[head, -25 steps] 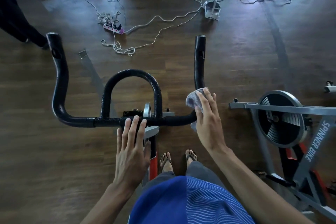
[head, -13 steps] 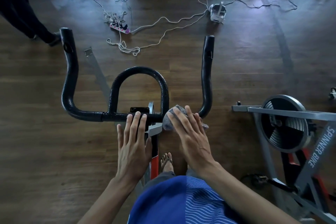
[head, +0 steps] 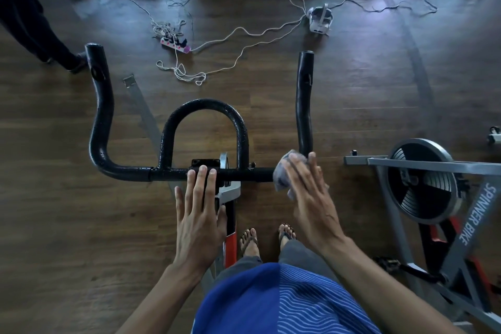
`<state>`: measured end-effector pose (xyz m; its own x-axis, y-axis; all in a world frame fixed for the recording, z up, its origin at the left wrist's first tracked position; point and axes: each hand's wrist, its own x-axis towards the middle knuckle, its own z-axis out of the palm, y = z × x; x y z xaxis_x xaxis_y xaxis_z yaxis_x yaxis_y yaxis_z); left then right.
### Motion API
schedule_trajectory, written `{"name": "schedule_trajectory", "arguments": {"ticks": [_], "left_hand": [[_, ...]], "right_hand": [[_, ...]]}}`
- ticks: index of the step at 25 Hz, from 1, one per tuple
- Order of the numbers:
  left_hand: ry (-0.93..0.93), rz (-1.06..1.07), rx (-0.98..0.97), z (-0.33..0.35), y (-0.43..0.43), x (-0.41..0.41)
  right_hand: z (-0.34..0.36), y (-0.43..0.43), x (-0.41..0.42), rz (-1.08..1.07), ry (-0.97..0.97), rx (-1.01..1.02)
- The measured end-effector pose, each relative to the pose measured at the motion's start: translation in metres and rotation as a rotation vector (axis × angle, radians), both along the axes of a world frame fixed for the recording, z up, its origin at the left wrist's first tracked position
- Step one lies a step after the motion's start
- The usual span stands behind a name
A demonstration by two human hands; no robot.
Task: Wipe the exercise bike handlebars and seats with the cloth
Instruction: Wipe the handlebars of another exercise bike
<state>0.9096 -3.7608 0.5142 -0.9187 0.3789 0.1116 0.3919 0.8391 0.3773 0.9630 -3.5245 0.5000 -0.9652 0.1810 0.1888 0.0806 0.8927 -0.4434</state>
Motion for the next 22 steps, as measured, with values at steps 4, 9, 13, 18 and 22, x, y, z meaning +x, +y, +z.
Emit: {"name": "schedule_trajectory", "arguments": {"ticks": [4,9,13,18,22], "left_hand": [[-0.014,-0.012,-0.019,0.000,-0.002,0.000],[-0.024,0.006,-0.013,-0.001,0.001,0.000],[-0.046,0.008,-0.005,-0.002,0.002,0.001],[-0.034,0.004,-0.013,-0.002,0.001,-0.001],[-0.027,0.004,0.002,-0.005,-0.001,0.000]], "right_hand": [[0.006,0.005,-0.001,-0.074,-0.032,-0.136],[0.003,0.003,-0.015,-0.096,-0.011,-0.194],[0.000,-0.007,-0.020,-0.122,0.026,-0.199],[0.002,0.002,-0.025,-0.118,0.026,-0.275],[0.000,-0.001,-0.016,-0.046,0.053,-0.294]]}}
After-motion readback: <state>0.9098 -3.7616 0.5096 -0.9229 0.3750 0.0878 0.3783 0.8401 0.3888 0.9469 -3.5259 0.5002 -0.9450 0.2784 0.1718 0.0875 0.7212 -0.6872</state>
